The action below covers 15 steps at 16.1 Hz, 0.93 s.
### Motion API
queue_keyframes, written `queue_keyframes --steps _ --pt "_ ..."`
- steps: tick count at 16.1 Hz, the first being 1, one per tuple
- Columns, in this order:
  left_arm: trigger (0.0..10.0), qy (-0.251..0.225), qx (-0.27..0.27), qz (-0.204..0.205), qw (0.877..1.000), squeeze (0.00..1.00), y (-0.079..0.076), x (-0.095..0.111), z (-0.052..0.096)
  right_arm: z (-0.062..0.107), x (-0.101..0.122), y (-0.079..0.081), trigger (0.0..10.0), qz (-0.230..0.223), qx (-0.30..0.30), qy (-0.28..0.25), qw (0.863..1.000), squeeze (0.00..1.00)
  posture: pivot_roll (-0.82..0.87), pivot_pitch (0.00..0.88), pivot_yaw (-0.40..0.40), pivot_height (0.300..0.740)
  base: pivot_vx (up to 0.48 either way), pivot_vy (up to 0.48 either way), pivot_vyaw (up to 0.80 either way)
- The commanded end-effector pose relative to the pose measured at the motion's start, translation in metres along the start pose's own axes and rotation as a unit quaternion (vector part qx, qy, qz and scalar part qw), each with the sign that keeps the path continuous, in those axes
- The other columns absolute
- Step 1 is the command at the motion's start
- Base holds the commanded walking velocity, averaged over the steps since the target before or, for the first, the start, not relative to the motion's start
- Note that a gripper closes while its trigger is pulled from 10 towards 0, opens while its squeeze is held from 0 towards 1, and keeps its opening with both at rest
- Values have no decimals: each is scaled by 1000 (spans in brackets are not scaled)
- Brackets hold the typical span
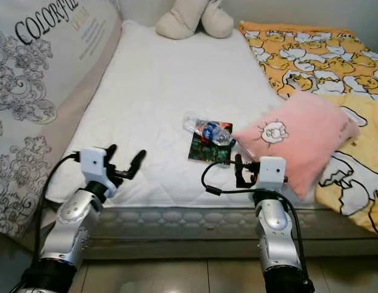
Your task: Clean up the room
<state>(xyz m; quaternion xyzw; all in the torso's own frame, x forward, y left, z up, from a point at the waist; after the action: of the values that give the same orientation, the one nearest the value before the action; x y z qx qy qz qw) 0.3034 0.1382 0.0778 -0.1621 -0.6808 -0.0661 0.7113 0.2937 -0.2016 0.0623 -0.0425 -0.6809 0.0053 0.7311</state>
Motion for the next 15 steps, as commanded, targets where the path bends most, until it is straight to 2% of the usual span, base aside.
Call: queue_keyframes --steps 1,2,3,5,6,12,15 --pt "10000 -12 -17 -2 1000 1000 -4 6 -1 -2 3 1 10000 3 5 -7 1000 0 -19 0 -24 731 461 0 0" --pt "10000 -16 -19 -4 1000 1000 -5 6 0 -3 3 2 10000 4 8 -7 1000 0 -18 0 -24 731 458 0 0" --pt "10000 -27 -21 4 999 0 -5 7 2 -3 2 3 10000 6 11 -6 1000 0 -18 0 -26 731 431 0 0" --pt "10000 -18 -14 -12 1000 0 -5 5 1 -3 3 3 10000 11 16 -7 1000 0 -17 0 -28 731 0 0 0" --pt "10000 -19 -6 -2 1000 0 -3 5 1 -3 -1 4 10000 26 18 8 999 0 -18 0 -29 731 0 0 0" --pt "10000 -21 17 -9 1000 0 1 5 2 -3 2 3 10000 26 15 -3 1000 0 -20 0 -30 731 0 0 -652" --pt "10000 -22 21 -13 999 0 1 5 1 -6 4 3 10000 41 11 -4 999 0 -22 0 -29 731 0 0 0"
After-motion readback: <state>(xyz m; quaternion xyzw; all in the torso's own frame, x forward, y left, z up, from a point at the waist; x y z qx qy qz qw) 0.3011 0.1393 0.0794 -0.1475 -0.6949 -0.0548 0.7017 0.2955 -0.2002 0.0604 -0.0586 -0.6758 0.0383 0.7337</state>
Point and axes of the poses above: a point about 5 cm out from each wrist's last joint towards the gripper, its own z axis pointing back from the gripper into the wrist, its own x axis along the axis of the wrist's last joint, y = z × x, the point moved 1 cm from there along -z, pointing out of the wrist towards the gripper, and after that the axes turned 2 degrees about z, right-handed, at the moved point
